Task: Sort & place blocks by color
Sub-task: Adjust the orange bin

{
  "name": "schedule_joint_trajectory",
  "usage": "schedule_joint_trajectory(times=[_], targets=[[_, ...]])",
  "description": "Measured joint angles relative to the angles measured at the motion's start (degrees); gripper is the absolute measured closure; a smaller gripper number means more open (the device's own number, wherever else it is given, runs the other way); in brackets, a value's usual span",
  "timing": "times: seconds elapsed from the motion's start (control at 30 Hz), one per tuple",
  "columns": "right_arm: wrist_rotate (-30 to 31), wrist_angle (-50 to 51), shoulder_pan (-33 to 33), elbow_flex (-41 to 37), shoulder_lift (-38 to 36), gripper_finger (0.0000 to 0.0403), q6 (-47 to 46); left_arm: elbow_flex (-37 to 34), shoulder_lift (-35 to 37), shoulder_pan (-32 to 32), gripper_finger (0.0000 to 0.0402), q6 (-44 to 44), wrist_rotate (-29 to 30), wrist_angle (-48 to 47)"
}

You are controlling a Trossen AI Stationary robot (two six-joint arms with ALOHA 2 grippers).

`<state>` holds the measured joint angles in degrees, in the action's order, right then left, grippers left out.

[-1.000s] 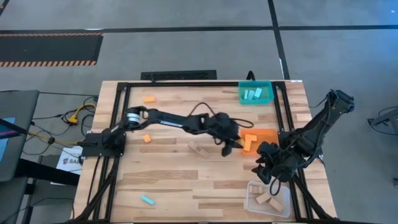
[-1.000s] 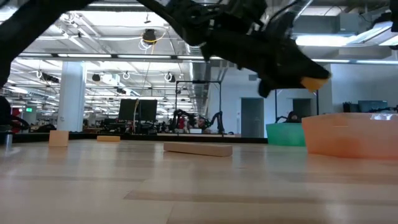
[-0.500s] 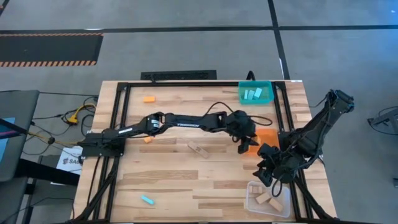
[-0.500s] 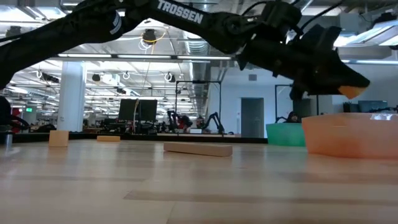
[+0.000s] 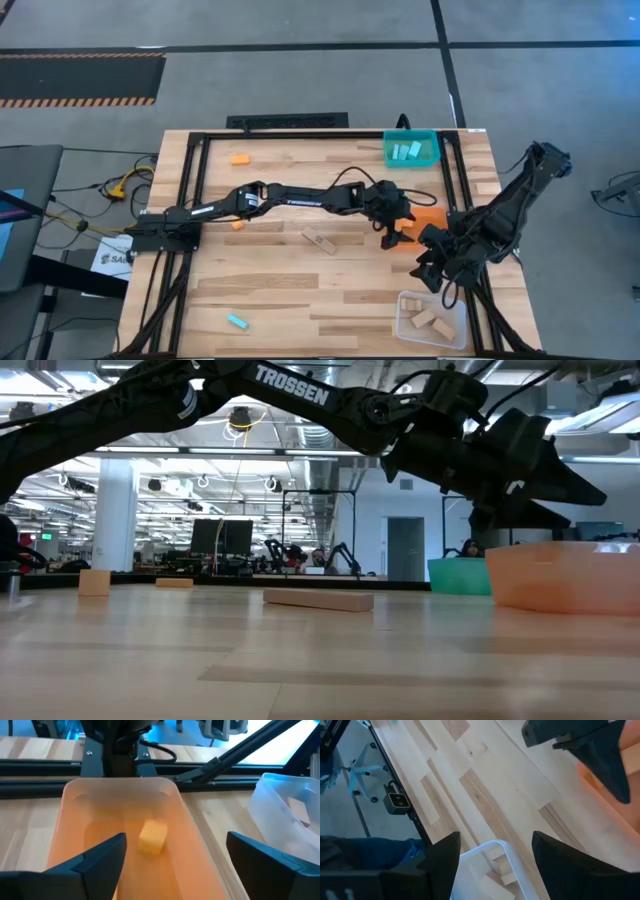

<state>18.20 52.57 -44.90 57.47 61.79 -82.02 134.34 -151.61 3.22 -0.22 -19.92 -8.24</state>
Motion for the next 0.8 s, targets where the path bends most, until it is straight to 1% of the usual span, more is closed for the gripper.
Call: schedule_joint_trajectory(times=[0.1, 0.2, 0.3, 0.4, 0.47, 0.6, 0.63, 0.7, 0.8], targets=[[-0.01, -0.04, 0.53, 0.0, -0.02, 0.0133, 0.07, 0.34, 0.0, 0.21, 0.0065, -0.19, 0.01, -1.78], [0.0, -0.57, 0.82, 0.0, -0.01, 0.0133, 1.41, 0.68, 0.22, 0.83, 0.0067, -0.29, 0.93, -6.61], [0.17, -0.74, 1.24, 0.0, 0.01, 0.0133, 2.89, 0.63, 1.91, 1.99, 0.0074, -0.74, 1.14, -17.76], [0.41, -0.53, 1.88, 0.0, 0.01, 0.0133, 5.37, 0.68, 5.21, 3.28, 0.0084, -0.31, 1.37, -32.24], [1.75, -0.57, 2.4, 0.0, 0.01, 0.0133, 7.93, 0.7, 7.16, 3.9, 0.0092, 0.43, 4.71, -42.64], [4.95, -0.74, 3.58, 0.0, 0.01, 0.0133, 11.72, 0.55, 11.55, 4.48, 0.0109, 1.49, 16.06, -58.56], [5.41, -0.7, 3.94, 0.0, 0.01, 0.0133, 12.16, 0.57, 12.92, 4.59, 0.0113, 1.51, 17.61, -60.67], [6.25, -0.73, 4.41, 0.0, 0.01, 0.0133, 13.68, -0.12, 16.3, 5.01, 0.0121, 2.16, 17.69, -62.44], [6.58, -0.71, 5.25, 0.0, 0.03, 0.0133, 15.78, -3.19, 22.13, 5.52, 0.0133, 2.44, 16.12, -58.97]])
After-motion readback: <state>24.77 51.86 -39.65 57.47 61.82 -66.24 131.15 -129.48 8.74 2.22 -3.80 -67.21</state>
